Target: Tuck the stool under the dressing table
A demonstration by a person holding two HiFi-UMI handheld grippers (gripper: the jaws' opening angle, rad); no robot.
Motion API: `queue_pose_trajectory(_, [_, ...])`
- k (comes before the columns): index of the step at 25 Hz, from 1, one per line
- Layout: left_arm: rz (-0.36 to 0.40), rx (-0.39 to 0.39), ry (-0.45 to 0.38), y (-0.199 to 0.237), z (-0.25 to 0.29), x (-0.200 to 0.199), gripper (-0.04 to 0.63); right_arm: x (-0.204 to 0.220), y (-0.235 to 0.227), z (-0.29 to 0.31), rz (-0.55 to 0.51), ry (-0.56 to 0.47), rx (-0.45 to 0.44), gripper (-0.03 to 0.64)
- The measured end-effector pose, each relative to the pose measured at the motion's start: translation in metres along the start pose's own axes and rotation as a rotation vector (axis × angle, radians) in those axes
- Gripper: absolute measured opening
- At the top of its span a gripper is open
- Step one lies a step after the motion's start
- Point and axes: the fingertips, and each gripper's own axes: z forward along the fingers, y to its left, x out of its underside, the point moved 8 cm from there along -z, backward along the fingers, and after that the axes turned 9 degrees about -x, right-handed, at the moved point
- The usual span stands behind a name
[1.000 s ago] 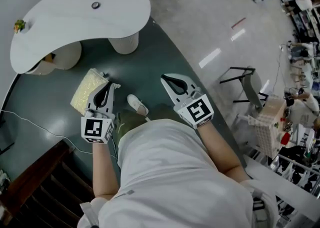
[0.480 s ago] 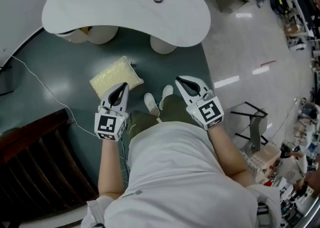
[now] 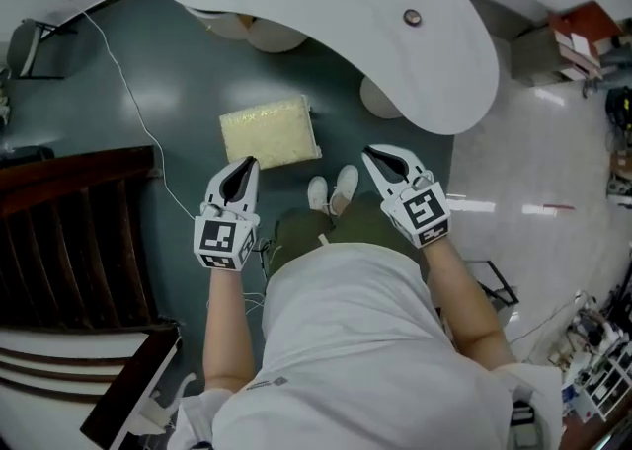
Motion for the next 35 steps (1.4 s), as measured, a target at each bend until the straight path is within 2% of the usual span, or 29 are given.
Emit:
queue_pose_trajectory(8, [-0.072, -0.153, 0.102, 0.027, 0.002, 0.047, 0.029, 0.019, -0.017, 0.064, 0.009, 0.076, -0.164, 0.031])
queue_pose_trajectory(13, [-0.142, -0.21, 0.164, 0.041, 0.001, 0.089, 0.055, 0.046, -0.007, 0.103, -0.013, 0.164, -0.255, 0.034])
queue_pose_trajectory(17, [-0.17, -0.223, 0.203, 0.073, 0.008, 0.123, 0.081, 0.068, 0.003, 0.148, -0.013, 0.231, -0.279, 0.04])
queue_pose_trajectory(23, [-0.197, -0.207, 0.28, 0.128, 0.028, 0.18, 0.12, 0.103, 0.009, 0.219, 0.017, 0.321, -0.285, 0.068])
queue_pose_trajectory(28, [-0.191, -0.149, 0.373, 0.164, 0.048, 0.239, 0.149, 0.152, 0.014, 0.259, 0.029, 0.461, -0.275, 0.095])
queue_pose_trajectory(31, [-0.204, -0.113, 0.42, 0.188, 0.066, 0.276, 0.155, 0.175, 0.01, 0.289, 0.047, 0.512, -0.255, 0.121])
queue_pose_trajectory(35, [-0.182, -0.051, 0.505, 0.206, 0.089, 0.327, 0.187, 0.215, 0.005, 0.326, 0.05, 0.586, -0.221, 0.152])
